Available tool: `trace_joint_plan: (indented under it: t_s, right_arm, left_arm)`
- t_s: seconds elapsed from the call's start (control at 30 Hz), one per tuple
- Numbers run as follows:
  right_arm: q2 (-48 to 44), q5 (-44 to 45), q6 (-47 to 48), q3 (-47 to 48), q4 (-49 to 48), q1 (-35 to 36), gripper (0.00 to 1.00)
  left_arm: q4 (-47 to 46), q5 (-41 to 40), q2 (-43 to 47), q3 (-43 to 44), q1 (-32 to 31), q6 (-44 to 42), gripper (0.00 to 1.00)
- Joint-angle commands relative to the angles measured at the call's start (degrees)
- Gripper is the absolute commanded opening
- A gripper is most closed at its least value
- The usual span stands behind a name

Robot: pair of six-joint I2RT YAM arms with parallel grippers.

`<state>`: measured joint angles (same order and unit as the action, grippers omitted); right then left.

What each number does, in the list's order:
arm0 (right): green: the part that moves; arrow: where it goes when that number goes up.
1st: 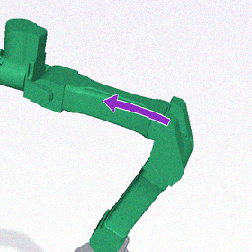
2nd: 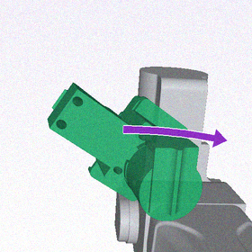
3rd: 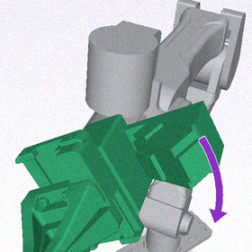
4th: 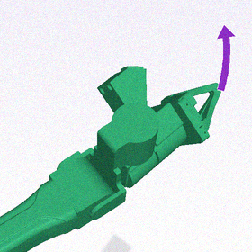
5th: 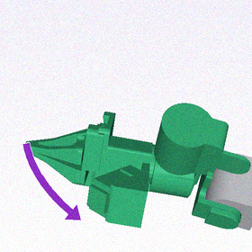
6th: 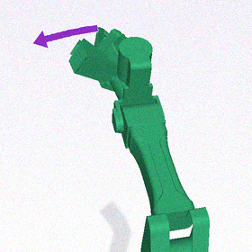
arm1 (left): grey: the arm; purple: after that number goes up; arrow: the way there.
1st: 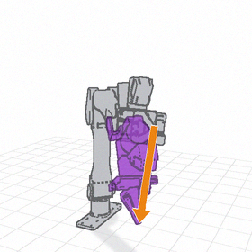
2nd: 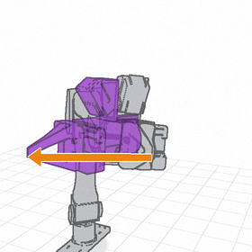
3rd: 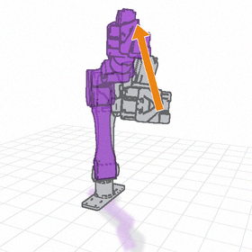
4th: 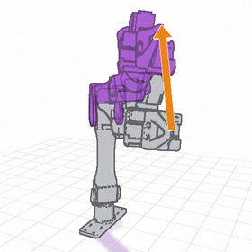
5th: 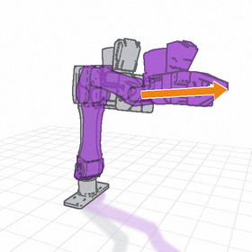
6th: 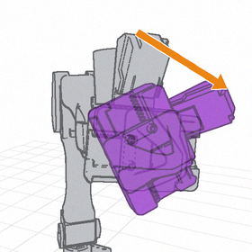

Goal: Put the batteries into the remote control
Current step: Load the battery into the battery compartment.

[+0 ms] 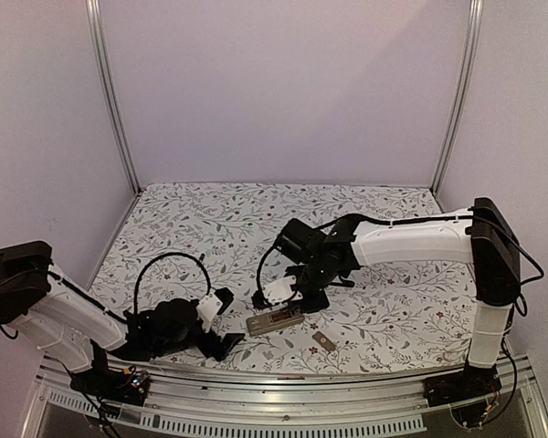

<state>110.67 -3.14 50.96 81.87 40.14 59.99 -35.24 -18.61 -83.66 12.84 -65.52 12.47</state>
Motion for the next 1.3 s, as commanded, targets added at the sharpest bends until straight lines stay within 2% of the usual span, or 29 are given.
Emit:
trace_joint_plan:
  t_s: [0.0,0.2,0.57,0.73,0.97,1.27]
  right_arm:
    - [2.6,1.5,2.7,3.0,2.0,0.5,0.0]
    - [5.1,4.8,4.3,4.9,5.0,1.7,0.0]
    - [6.9,5.4,5.6,6.8,6.0,3.2,0.0]
    - [7.8,6.9,6.7,7.5,7.6,3.3,0.0]
    - [9.0,6.2,7.0,7.7,7.0,4.0,0.0]
    - [9.1,0.0,7.8,8.1,5.2,4.0,0.0]
  left_arm:
    - [-4.7,0.5,1.3,-1.2,-0.3,0.1,0.95]
    - [-5.0,-0.5,3.2,-2.1,0.3,-0.4,0.95]
    - [-5.5,0.6,5.5,-4.5,2.4,0.3,0.96]
    - [-3.8,0.4,3.8,-3.3,2.6,0.0,0.95]
    - [-5.9,0.9,2.6,-3.2,2.7,-0.4,0.95]
    - [-5.4,1.6,0.9,-2.2,2.7,-1.5,0.95]
